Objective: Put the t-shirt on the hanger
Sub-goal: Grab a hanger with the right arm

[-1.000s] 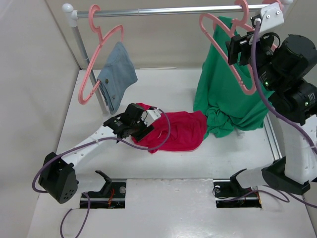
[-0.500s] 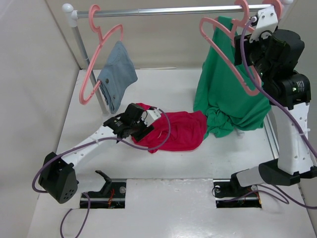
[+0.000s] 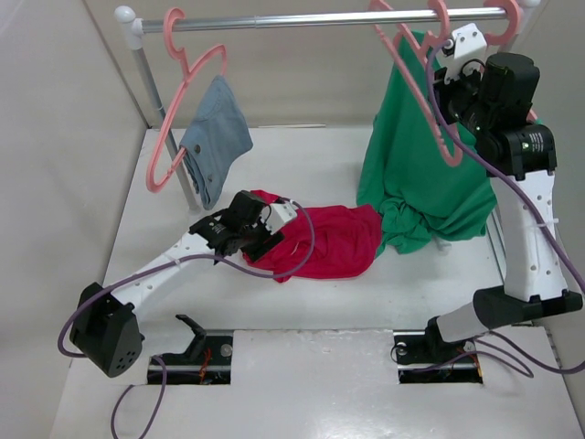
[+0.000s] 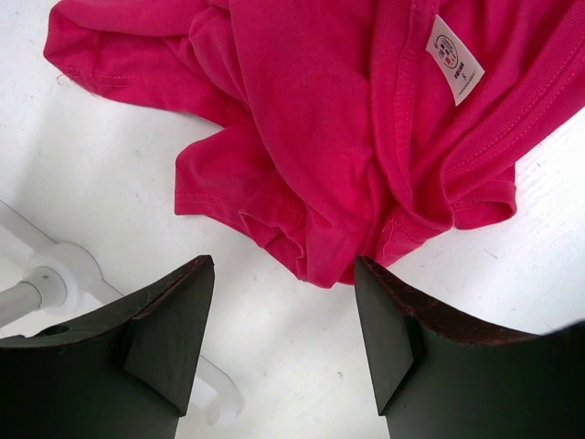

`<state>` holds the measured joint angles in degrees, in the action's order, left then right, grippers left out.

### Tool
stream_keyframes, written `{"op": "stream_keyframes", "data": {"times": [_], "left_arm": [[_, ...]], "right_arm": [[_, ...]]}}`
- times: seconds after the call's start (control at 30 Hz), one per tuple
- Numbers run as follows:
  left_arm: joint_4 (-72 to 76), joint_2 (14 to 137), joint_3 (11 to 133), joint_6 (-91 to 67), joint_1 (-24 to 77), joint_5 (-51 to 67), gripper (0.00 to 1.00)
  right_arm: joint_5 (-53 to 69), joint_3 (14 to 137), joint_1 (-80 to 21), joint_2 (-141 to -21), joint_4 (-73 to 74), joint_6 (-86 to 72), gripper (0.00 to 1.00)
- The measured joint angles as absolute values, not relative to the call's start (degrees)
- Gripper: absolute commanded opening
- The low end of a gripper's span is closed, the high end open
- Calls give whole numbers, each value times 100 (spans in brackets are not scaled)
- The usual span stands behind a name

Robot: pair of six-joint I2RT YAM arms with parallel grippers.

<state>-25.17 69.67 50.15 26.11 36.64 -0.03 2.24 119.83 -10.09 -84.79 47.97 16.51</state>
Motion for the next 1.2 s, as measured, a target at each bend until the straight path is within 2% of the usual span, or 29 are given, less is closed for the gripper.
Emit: {"op": "stream_keyframes", "data": {"times": [0.07, 0.4, 0.47, 0.5, 0.53, 0.57, 0.63, 0.7, 0.8, 0.97, 1.1, 1.2], "left_arm": [[-2523, 6963, 5015, 2613, 3664, 10, 60], [-2641, 6956, 5017, 2749, 3664, 156, 58], [-2711, 6936, 5039, 2810, 3664, 268, 54], [-2759, 6921, 5050, 2860, 3664, 351, 49], [-2779, 6888, 5072, 2877, 3664, 414, 48], [-2794, 6842, 5081, 2943, 3664, 532, 41], [-2856, 6729, 5087, 3083, 3664, 784, 36], [-2995, 6598, 5087, 3350, 3664, 1116, 36], [-3138, 6497, 5033, 3693, 3664, 1535, 41], [-3238, 6829, 4947, 3968, 3708, 1841, 57], [-3135, 7439, 4947, 3999, 3935, 1800, 59], [-2917, 7872, 4930, 3959, 4125, 1651, 41]], "right_arm": [[279, 11933, -1009, -8440, 4744, 1660, 0], [1284, 11758, -1002, -8224, 4567, 2176, 0], [1638, 11732, -998, -8180, 4565, 2309, 0], [1791, 11662, -1004, -8125, 4543, 2355, 0], [1949, 11559, -1022, -8047, 4541, 2423, 0], [2091, 11413, -1041, -7948, 4510, 2495, 0], [2324, 11067, -1114, -7732, 4431, 2611, 0], [2561, 10691, -1234, -7516, 4372, 2685, 0], [2801, 10206, -1409, -7286, 4278, 2775, 0], [2904, 9227, -1466, -6873, 4289, 2851, 0], [2838, 8348, -1466, -6493, 4305, 2845, 0], [2810, 7762, -1466, -6233, 4368, 2810, 0]]}}
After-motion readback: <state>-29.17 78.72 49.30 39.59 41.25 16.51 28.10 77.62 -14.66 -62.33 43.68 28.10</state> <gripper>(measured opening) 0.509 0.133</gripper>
